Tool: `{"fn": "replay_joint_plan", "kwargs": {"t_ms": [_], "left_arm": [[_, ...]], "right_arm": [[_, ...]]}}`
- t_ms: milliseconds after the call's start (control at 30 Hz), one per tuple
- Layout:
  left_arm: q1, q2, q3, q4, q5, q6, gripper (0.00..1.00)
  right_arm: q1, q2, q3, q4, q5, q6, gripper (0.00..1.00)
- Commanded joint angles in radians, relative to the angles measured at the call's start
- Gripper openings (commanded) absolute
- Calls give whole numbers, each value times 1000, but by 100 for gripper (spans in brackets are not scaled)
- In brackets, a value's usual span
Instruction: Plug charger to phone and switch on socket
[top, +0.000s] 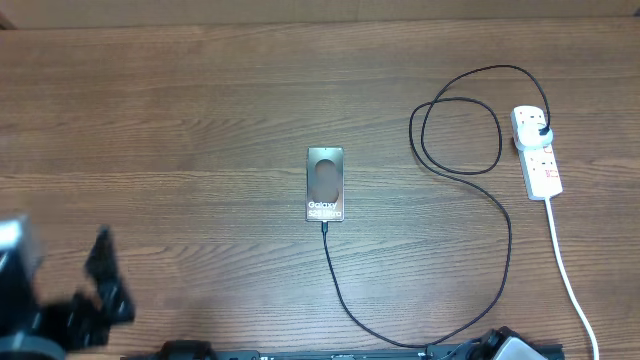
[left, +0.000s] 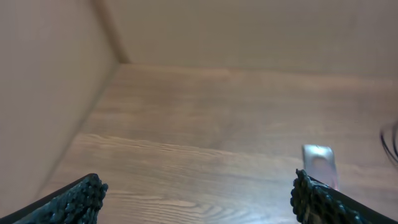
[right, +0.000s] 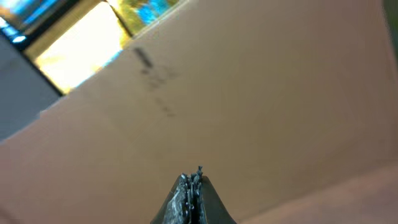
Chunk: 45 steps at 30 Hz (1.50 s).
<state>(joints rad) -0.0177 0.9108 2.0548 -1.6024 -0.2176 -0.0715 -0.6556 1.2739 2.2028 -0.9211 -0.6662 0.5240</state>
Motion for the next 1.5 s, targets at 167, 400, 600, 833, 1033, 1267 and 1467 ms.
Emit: {"fn": "replay_joint_plan", "kwargs": {"t_ms": [167, 400, 600, 833, 1033, 1267, 1467], "left_arm": [[116, -262, 0, -2, 2, 4, 100], [120, -483, 1, -25, 2, 4, 99], [136, -661, 0, -85, 1, 5, 100], [143, -818, 1, -87, 1, 5, 100], [155, -905, 31, -86, 1, 5, 100], [154, -905, 40, -87, 1, 5, 100], [87, -905, 40, -87, 1, 5, 100]], "right_arm": [[-2, -112, -14, -117, -39, -84, 4], [90, -163, -84, -105, -25, -84, 4], [216, -180, -153, -51, -23, -84, 4], [284, -209, -195, -26, -23, -85, 4], [330, -219, -195, -26, -6, -87, 4], [371, -227, -195, -33, 0, -89, 4], [469, -284, -195, -57, 126, -89, 5]]}}
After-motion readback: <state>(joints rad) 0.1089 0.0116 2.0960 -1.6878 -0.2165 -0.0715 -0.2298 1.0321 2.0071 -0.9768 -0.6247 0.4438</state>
